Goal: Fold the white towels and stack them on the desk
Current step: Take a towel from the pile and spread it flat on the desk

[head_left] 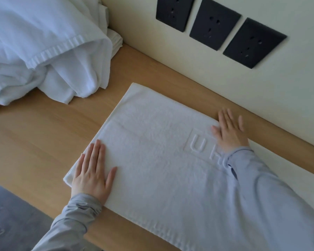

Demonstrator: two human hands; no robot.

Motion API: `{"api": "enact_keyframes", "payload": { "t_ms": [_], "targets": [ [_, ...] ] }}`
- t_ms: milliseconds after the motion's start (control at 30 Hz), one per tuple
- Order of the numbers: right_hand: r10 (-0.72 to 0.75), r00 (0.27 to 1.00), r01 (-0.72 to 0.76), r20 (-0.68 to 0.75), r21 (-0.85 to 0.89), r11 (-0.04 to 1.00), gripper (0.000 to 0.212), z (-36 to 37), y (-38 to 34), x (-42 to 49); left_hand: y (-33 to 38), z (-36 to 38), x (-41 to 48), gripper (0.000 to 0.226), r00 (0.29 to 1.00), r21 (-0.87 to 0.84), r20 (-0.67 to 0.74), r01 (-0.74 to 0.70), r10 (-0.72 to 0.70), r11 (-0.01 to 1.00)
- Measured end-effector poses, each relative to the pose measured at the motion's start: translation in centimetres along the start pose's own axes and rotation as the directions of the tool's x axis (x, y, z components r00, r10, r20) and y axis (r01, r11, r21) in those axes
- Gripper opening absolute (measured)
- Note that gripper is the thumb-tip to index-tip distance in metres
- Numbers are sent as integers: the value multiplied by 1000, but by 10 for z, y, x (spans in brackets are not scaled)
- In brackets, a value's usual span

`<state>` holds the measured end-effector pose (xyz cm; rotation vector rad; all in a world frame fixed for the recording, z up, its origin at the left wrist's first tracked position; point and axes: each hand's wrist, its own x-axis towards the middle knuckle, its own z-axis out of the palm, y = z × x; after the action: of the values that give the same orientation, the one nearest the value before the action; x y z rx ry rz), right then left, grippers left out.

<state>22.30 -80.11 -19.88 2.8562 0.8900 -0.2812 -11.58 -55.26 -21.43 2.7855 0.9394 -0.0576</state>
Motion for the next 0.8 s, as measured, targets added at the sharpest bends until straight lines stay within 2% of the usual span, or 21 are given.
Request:
{"api": "enact_keyframes", "payload": {
  "t_ms": [100, 200, 300, 400, 500, 567, 700, 800],
  "targets": [
    [-79, 984, 94, -163, 89, 992, 67, -8, -53, -28, 2, 0, -1, 76, 1000, 8, 16, 3, -3, 1000],
    [-268, 930, 320, -251, 194, 927, 61, -5, -125, -84, 4, -1, -2, 77, 1000, 16, 20, 11, -12, 1000],
    [-441, 868, 487, -230, 211, 848, 64, 14, -185, -145, 4, -2, -3, 79, 1000, 16, 27, 11, -11, 1000],
    [-503, 852, 521, -145, 155, 839, 64, 33, -197, -184, 3, -3, -3, 78, 999, 20, 37, 6, -7, 1000],
    [-465, 881, 473, -87, 124, 873, 63, 43, -160, -195, 4, -2, -3, 77, 999, 24, 40, 9, -10, 1000],
    [-378, 923, 384, -76, 88, 919, 64, 47, -119, -192, 4, -1, -4, 77, 999, 26, 34, 10, -11, 1000],
    [-67, 995, 72, -71, 71, 995, 64, 52, -34, -196, 4, 1, -5, 78, 1000, 23, 29, 4, -4, 1000],
    [118, 992, -111, -48, 122, 986, 68, 47, -7, -203, 6, 0, -6, 82, 999, 8, 32, 6, -6, 1000]
  ]
}}
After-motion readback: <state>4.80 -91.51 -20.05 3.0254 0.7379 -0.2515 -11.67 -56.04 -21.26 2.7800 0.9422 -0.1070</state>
